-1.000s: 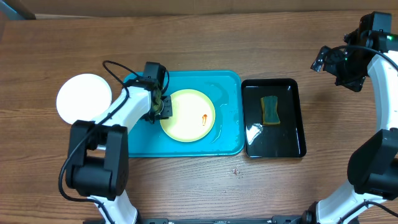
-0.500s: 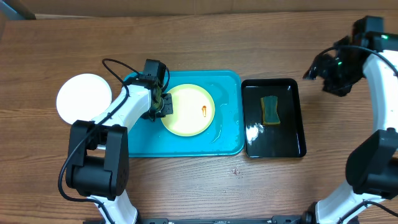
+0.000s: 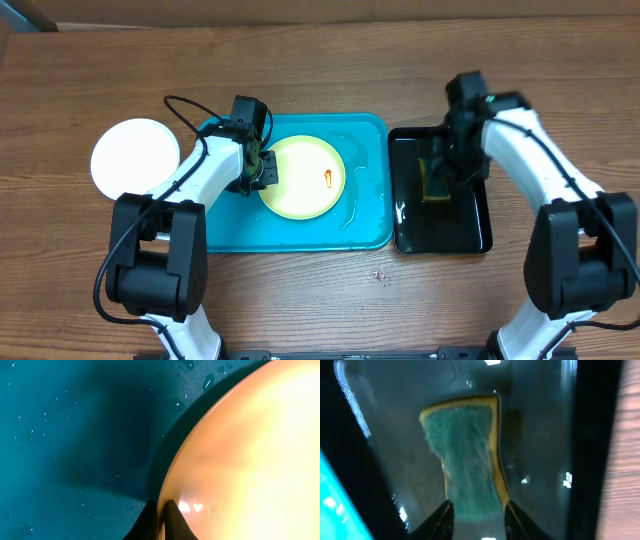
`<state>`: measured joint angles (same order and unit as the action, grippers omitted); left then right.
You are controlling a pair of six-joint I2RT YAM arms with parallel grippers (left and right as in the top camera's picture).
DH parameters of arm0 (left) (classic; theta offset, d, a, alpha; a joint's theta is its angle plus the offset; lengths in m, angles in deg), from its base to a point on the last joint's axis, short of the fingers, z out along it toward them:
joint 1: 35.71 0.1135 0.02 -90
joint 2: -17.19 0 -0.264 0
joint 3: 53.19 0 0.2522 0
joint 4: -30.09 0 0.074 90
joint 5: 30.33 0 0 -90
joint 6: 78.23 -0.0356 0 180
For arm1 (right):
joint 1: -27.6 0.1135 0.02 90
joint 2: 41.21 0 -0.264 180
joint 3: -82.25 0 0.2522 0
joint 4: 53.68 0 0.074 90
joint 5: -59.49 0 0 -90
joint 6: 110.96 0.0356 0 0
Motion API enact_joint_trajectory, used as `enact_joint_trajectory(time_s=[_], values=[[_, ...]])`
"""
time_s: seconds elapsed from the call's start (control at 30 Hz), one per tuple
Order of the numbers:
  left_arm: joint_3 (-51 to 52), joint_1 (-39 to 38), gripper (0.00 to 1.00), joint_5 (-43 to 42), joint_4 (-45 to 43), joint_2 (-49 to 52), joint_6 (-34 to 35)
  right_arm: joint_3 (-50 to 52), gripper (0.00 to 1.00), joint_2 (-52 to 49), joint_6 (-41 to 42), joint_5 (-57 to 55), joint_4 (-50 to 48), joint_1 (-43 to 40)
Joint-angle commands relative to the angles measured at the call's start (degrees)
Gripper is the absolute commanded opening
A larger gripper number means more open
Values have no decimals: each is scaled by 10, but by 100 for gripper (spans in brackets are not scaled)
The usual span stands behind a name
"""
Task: Clean dirty plates on tray and stack at the side
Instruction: 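Reach the right gripper into the black tray and grasp the sponge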
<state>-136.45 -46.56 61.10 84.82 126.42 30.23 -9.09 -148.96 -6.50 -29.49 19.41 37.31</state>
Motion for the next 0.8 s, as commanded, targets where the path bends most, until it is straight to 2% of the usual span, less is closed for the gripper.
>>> enact_joint_trajectory(time_s=[0.0, 0.03, 0.1, 0.13, 0.17, 0.2, 0.23, 0.3, 0.33, 0.53, 0.77], values=[[8, -1, 5, 9, 8, 17, 8, 77, 41, 8, 21, -23, -74, 20], [8, -1, 5, 9, 8, 17, 8, 99, 40, 8, 21, -23, -103, 24], [8, 0, 5, 9, 8, 17, 8, 132, 8, 8, 21, -23, -144, 30], [8, 0, 6, 9, 8, 17, 7, 141, 4, 8, 21, -23, -154, 30], [8, 0, 5, 9, 8, 17, 7, 144, 4, 8, 21, -23, -158, 30], [8, 0, 5, 9, 8, 17, 6, 144, 5, 8, 21, -23, -158, 30], [8, 0, 6, 9, 8, 17, 6, 140, 21, 8, 21, -22, -153, 30], [8, 0, 6, 9, 8, 17, 6, 113, 62, 9, 11, -23, -133, 30], [8, -1, 7, 9, 8, 17, 6, 90, 66, 9, 2, -23, -115, 29], [8, -1, 11, 9, 8, 17, 6, -14, 67, 9, 2, -23, -53, 28], [8, 0, 12, 9, 8, 17, 6, 17, 67, 8, 4, -25, -90, 28]])
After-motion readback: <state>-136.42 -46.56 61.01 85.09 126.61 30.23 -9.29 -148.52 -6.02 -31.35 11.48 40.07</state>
